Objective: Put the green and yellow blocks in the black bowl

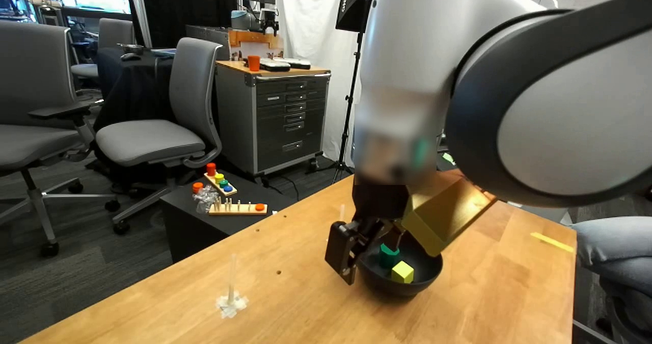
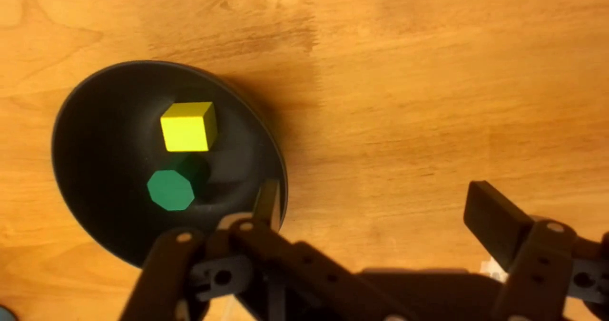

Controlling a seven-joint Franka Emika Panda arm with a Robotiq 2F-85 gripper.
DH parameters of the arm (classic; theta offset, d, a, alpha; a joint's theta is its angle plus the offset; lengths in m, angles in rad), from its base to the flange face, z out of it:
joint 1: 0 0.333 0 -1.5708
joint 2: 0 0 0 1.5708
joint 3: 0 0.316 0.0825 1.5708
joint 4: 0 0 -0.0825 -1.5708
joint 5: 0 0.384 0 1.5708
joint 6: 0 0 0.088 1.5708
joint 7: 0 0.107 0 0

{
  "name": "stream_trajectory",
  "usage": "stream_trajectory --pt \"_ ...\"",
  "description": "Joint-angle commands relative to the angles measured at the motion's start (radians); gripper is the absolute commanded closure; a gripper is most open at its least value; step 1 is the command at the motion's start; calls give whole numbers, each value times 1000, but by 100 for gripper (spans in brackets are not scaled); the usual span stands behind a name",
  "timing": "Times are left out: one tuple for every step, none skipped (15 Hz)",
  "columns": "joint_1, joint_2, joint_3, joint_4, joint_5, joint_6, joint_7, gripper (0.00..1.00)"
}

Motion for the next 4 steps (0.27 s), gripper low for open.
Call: stream_trajectory --pt "-16 -1 18 1 -12 -6 6 0" --pt "-16 1 17 1 -12 -5 6 0" --pt "-17 4 17 1 -11 -5 6 0" --pt "-18 5 17 1 -11 -5 6 0"
